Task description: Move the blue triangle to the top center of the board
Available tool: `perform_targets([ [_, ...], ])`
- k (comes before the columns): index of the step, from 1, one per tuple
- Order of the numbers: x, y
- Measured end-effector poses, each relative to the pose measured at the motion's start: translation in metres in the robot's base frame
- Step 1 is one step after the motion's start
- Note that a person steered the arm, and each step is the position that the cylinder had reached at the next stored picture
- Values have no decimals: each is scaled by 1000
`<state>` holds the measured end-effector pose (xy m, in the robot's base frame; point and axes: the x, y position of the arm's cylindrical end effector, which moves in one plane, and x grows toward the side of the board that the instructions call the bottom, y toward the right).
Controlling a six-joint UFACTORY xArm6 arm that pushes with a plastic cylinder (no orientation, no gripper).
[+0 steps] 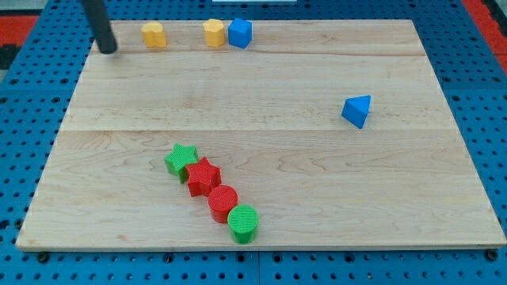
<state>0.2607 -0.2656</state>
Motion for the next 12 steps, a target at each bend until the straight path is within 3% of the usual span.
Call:
perform_targets([
  [2, -38, 131],
  [3, -17, 94],
  [5, 136, 286],
  [6, 193, 306],
  [7, 195, 408],
  [8, 173, 417],
  [9, 112, 361],
  [11, 143, 392],
  [12, 80, 406],
])
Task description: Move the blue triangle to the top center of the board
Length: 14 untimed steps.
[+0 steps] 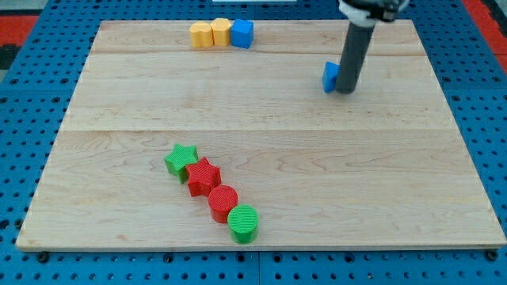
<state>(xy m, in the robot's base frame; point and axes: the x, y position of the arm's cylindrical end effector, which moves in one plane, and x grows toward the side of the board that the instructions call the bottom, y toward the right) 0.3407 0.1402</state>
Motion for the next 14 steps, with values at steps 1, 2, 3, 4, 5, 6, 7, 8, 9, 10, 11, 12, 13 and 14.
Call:
perform_targets([
  [1, -57, -7],
  [2, -97, -26],
  [3, -48, -3],
  [4, -14, 0],
  [5, -46, -68],
  [6, -82, -107],
  [7, -49, -91],
  [8, -15, -51],
  [9, -35, -36],
  [10, -72, -74],
  [11, -95, -99],
  [12, -83, -63],
  [13, -109, -9],
  [14, -134, -36],
])
